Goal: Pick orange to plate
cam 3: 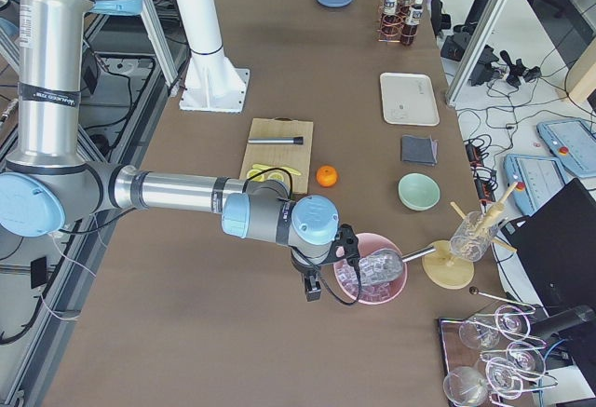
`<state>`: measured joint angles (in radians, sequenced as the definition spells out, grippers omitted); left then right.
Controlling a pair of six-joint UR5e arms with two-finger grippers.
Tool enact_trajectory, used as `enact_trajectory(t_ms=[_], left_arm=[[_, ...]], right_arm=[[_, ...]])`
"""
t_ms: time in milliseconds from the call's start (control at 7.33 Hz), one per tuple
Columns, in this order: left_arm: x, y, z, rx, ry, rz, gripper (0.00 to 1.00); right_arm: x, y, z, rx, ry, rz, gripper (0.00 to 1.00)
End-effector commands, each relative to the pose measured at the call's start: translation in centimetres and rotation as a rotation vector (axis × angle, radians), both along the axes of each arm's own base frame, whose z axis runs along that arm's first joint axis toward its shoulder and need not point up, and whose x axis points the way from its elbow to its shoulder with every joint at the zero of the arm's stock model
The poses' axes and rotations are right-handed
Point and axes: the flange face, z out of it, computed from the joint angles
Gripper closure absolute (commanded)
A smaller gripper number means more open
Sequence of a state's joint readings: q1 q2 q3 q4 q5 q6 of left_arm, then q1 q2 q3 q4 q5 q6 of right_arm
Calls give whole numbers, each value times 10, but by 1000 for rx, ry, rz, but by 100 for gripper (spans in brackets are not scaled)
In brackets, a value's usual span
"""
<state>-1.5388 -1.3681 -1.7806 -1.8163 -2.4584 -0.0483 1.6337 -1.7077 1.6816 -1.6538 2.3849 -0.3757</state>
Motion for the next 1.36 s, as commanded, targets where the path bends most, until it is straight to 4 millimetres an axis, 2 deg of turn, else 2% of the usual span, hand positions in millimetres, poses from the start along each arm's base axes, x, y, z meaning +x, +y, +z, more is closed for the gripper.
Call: enact_trajectory(t_ms=[0, 409, 682, 1227], left_arm=[[2, 6, 3, -9, -1, 4, 2], [16, 10, 3, -11, 2, 40, 2], [17, 9, -5, 4, 4, 41, 2], [11, 39, -5, -12, 2, 25, 2]], right_arm=[[0, 3, 3, -2, -1, -3, 0], [-2, 3, 3, -8, 1, -4, 0], [-3, 3, 4, -11, -1, -5, 0], [-4, 5, 6, -16, -1, -7, 0]])
